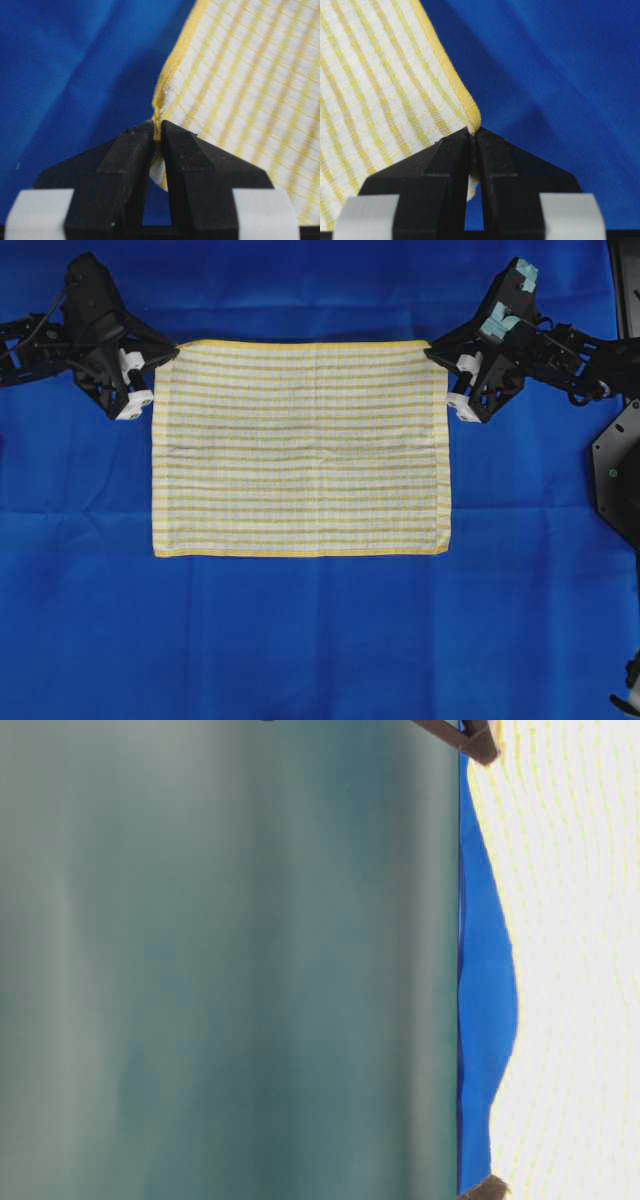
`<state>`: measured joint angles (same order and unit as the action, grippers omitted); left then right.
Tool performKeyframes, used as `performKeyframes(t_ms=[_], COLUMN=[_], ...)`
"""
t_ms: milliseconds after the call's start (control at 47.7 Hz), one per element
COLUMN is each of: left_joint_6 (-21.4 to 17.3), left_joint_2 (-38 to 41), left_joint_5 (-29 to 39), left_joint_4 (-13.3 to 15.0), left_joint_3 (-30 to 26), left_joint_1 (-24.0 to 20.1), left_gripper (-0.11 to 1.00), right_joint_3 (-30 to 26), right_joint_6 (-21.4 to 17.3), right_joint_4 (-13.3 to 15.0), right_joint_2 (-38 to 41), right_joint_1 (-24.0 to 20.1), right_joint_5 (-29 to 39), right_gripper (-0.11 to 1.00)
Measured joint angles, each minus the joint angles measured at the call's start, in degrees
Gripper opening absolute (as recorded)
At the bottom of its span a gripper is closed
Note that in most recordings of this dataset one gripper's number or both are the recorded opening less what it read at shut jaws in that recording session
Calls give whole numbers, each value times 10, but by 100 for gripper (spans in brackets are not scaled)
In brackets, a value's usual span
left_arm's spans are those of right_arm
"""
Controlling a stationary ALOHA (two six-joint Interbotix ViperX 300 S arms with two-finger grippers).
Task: Fold the yellow towel.
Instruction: 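Pull the top corners down toward the bottom edge, folding the towel in half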
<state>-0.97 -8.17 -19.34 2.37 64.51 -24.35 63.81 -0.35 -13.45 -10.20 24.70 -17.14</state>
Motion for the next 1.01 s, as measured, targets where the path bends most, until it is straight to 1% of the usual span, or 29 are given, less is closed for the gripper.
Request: performKeyframes(t_ms=[84, 272, 419, 461, 587, 629, 712, 838, 922, 1006], left_joint_6=[6, 25, 44, 57, 76, 83, 83, 102, 119, 127], left_joint_2=[-18, -55, -71, -73, -76, -77, -80, -83, -83, -83], left_joint_5=[5, 15, 20, 21, 22, 22, 22, 22, 22, 22], left_joint_4=[1, 1, 0, 1, 1, 1, 1, 1, 1, 1], left_joint_3=[4, 17, 25, 26, 32, 33, 34, 35, 35, 35], left_joint_1=[18, 76, 124, 141, 191, 207, 236, 278, 298, 315], left_gripper=[6, 6, 6, 6, 6, 6, 6, 6, 6, 6], right_joint_3=[5, 22, 35, 38, 47, 47, 48, 48, 48, 48], right_joint_6=[-2, -3, -4, -4, -5, -4, -5, -5, -5, -5], right_joint_4=[-13, -49, -83, -93, -122, -128, -144, -165, -177, -185], right_joint_2=[-14, -52, -81, -89, -113, -119, -125, -127, -127, -127], right_joint_1=[-11, -62, -108, -120, -174, -188, -220, -267, -290, -309], right_joint_5=[9, 30, 44, 48, 56, 57, 59, 61, 61, 61], right_gripper=[3, 3, 3, 3, 3, 3, 3, 4, 3, 3])
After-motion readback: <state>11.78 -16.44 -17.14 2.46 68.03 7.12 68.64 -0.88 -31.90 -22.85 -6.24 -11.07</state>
